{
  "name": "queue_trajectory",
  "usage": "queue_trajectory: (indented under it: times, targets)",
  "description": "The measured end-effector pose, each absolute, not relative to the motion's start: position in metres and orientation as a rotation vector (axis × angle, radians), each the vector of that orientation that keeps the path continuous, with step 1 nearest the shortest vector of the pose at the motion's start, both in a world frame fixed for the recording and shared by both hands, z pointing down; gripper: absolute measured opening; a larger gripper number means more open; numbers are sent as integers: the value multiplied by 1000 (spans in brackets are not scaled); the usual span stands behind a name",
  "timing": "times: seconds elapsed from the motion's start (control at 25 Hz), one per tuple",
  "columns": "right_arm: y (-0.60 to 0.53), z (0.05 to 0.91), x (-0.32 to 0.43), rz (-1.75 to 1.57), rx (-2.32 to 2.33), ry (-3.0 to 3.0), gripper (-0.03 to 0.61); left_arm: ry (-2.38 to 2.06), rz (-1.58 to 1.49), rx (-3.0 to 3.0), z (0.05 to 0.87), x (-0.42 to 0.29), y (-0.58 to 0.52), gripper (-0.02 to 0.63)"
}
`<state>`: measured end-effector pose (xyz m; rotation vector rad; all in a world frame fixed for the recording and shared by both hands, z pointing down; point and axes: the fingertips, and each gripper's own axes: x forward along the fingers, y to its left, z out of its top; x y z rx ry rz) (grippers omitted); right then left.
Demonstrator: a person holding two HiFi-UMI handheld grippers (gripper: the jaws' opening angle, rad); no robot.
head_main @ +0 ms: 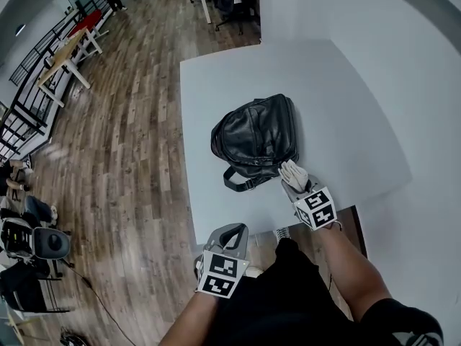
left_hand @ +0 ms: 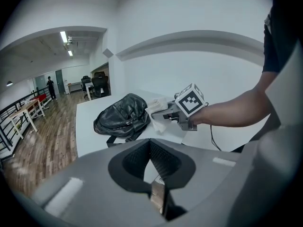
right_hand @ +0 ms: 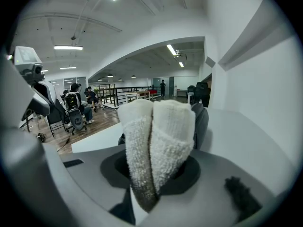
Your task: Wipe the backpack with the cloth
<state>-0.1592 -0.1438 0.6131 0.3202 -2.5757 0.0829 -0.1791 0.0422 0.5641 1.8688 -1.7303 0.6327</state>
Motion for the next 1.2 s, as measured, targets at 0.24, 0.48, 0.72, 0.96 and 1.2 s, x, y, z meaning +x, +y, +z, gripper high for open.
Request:
queue_trajectory:
  times: [0.24,0.48,0.72,0.96,1.2]
  targets:
    - [-129,609,-163,79,304,-2574,98,-1749,607,1858,560,-183,54,6]
    - [-129,599,-165,88,301,-2589,98,-1782,609,1856,556,-185,56,6]
    - [-138,573,-165,140,304,-2646,98,-1824,548,1837,551,-195,44,6]
    - [-154,536,-177,152,254,-2712,98,-1948,452,1824,528,-219,17,6]
    - [-175,501,-222,149,168,-2779,98,-2024,377,1791,520,-235,-8,6]
